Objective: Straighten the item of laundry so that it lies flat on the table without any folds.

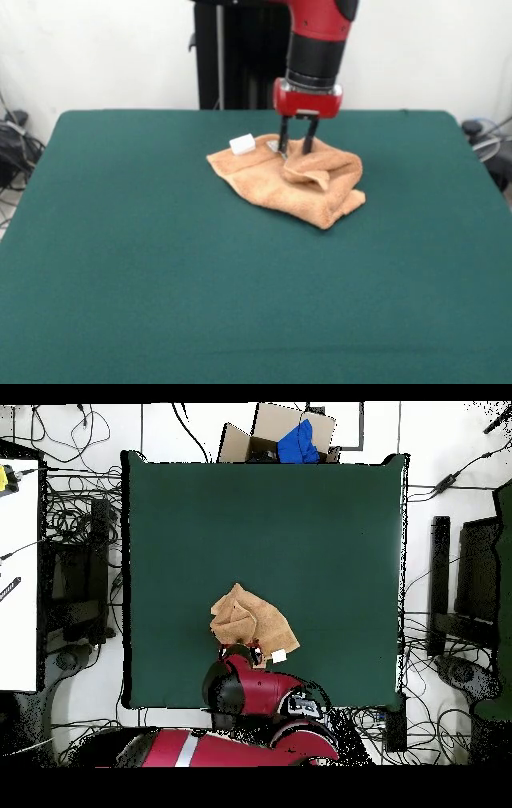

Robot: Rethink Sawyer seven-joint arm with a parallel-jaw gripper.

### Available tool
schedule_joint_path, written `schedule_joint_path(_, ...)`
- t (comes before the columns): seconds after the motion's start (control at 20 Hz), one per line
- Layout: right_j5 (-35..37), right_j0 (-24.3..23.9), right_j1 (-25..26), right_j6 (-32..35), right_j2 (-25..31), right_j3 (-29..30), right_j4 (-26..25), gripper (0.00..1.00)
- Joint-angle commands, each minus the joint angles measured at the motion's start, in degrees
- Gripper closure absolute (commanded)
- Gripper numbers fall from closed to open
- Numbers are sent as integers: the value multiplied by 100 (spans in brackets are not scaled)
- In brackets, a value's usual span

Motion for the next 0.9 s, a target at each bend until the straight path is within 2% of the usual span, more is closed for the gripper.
schedule_joint_path(0.05, -253, -122, 261, 1425, 450, 85, 139, 100)
schedule_joint_path(0.1, 89, -23, 242, 1329, 374, 37, 277, 0)
schedule_joint_path(0.9, 197, 188, 196, 1317, 301, 15, 411, 0)
